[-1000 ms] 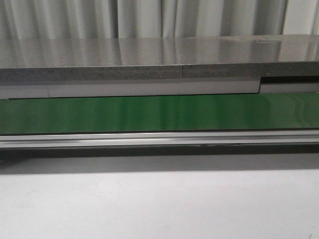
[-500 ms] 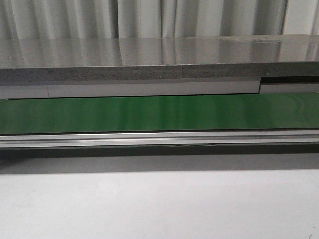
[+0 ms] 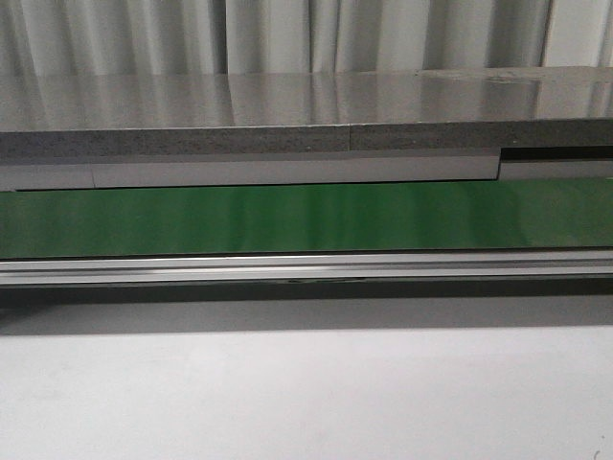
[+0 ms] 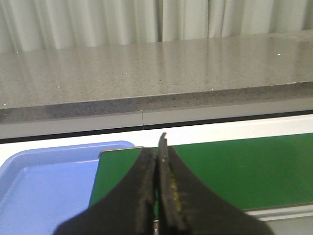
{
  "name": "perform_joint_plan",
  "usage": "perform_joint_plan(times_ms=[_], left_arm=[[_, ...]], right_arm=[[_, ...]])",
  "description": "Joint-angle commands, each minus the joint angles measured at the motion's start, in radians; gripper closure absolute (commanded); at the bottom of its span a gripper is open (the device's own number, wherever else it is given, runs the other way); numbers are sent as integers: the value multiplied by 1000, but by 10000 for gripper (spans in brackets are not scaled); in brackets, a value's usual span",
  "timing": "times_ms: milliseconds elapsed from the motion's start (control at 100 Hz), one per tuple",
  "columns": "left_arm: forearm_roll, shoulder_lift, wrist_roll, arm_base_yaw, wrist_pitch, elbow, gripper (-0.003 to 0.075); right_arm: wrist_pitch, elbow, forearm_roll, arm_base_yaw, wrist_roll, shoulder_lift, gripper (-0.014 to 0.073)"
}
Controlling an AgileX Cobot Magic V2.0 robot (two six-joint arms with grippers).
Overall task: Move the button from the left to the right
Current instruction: 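Lower the button into the green tray and open the right gripper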
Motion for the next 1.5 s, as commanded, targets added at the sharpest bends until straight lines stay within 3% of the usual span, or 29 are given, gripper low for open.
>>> perform_joint_plan(times_ms=[0, 230, 660, 1230, 1489], left_arm=[[-12, 7, -2, -9, -83, -27, 741], [-12, 7, -2, -9, -83, -27, 741], [-12, 7, -2, -9, -83, -27, 741], [-12, 7, -2, -9, -83, -27, 741], [-12, 7, -2, -9, -83, -27, 741]], right_arm=[[-42, -31, 1, -8, -9, -46, 407], [-43, -31, 1, -8, -9, -46, 403], [-52, -31, -1, -8, -9, -46, 130], [-110, -32, -23, 5, -9, -187, 160], [-139, -32, 52, 91, -9, -294, 160]])
